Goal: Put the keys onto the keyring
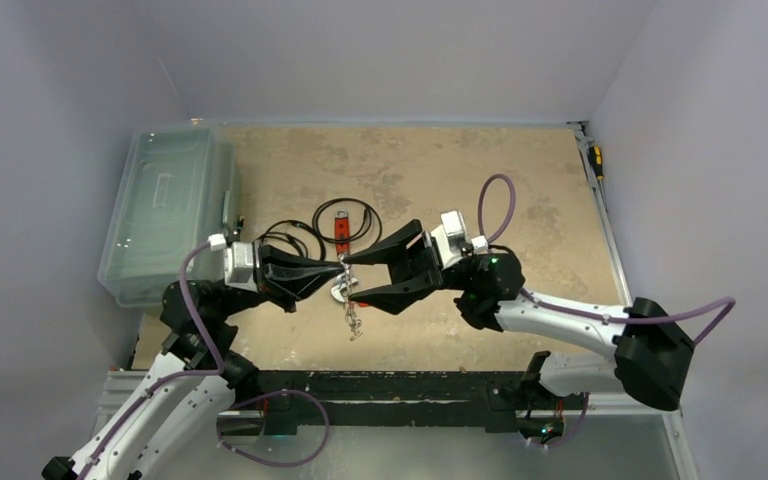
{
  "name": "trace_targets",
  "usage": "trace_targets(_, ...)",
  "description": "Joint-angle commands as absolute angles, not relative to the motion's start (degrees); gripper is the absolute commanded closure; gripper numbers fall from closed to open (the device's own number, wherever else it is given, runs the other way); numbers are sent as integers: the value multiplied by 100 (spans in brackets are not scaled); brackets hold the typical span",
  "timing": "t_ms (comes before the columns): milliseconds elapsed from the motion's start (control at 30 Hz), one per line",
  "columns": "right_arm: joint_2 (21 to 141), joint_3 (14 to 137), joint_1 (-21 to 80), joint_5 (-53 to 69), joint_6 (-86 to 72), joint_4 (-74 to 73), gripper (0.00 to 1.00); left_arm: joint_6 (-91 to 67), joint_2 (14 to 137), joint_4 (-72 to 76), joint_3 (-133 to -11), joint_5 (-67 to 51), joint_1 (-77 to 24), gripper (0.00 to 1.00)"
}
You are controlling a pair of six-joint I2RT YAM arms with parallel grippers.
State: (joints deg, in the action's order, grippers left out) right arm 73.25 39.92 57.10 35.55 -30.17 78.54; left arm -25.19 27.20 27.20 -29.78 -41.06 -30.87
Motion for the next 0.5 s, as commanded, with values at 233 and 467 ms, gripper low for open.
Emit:
trace_targets(233,5866,4213,5783,2481,-767,4267,33,-1586,2864,1562,-3442,-3718,-3083,100)
trace_targets(467,5631,5260,5762,2172,822,855,45,-1103,3007,713,-3664,-3536,-3173,100)
